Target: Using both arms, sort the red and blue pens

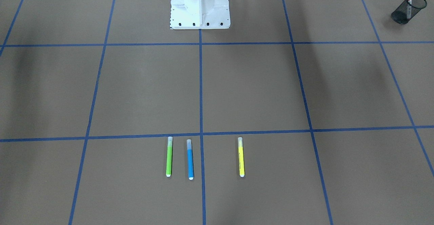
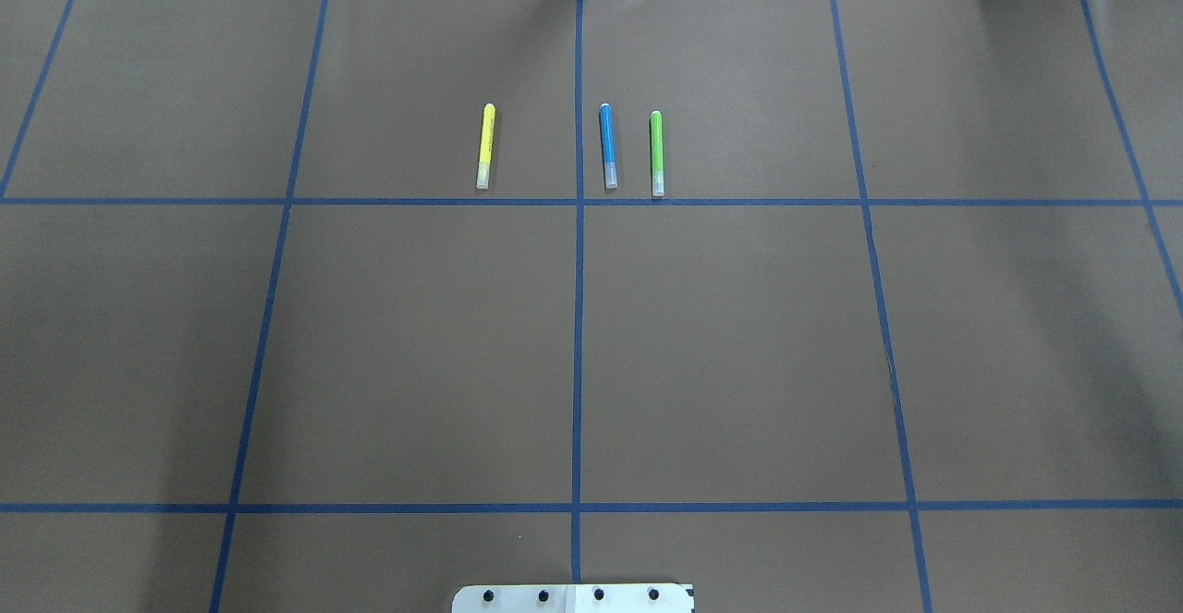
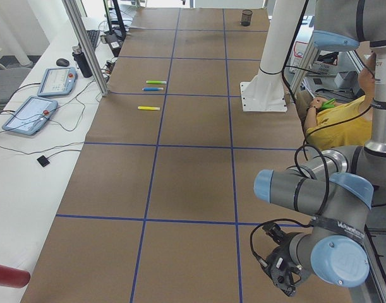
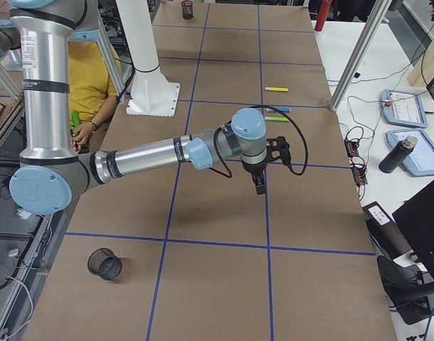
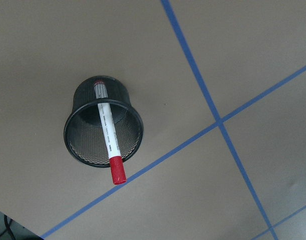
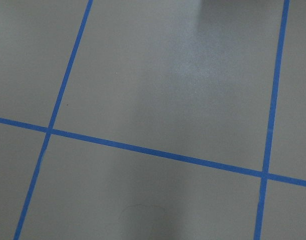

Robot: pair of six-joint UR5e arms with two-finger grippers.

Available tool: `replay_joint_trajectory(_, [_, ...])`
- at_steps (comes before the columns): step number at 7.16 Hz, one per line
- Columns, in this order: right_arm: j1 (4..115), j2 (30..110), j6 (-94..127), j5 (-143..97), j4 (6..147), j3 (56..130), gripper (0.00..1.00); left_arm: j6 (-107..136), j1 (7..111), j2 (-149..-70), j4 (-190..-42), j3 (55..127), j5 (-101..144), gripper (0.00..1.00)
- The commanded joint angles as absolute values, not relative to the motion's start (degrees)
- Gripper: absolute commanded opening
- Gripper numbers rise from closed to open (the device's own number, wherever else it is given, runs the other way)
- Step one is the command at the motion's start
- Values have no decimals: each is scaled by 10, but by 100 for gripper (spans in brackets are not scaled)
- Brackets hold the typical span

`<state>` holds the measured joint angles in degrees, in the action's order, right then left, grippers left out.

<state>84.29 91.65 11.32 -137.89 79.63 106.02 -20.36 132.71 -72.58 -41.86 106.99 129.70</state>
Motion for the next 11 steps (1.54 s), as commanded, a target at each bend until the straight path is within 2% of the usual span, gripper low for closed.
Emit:
replay_joint_trajectory(1, [842,917,113,-1380,795,1055,100,-197,1237,-726,-574,1094,1298,100])
replay_joint_trajectory(3, [829,916,114,-1380,795,1056,100,-120,1133,-729,-689,1120,1298,100])
replay_joint_trajectory(6, [749,851,187,-1371,795,1056,100,-93,1001,-833,-703,1127,1296,100])
replay_joint_trajectory(8, [682,774,339,-1341,795,1056,100,-33,949,-873,-707,1122,1302,100])
replay_joint_trajectory(11, [544,643,526,-1237,831,1034,100,-16,933,-875,-727,1118,1305,100])
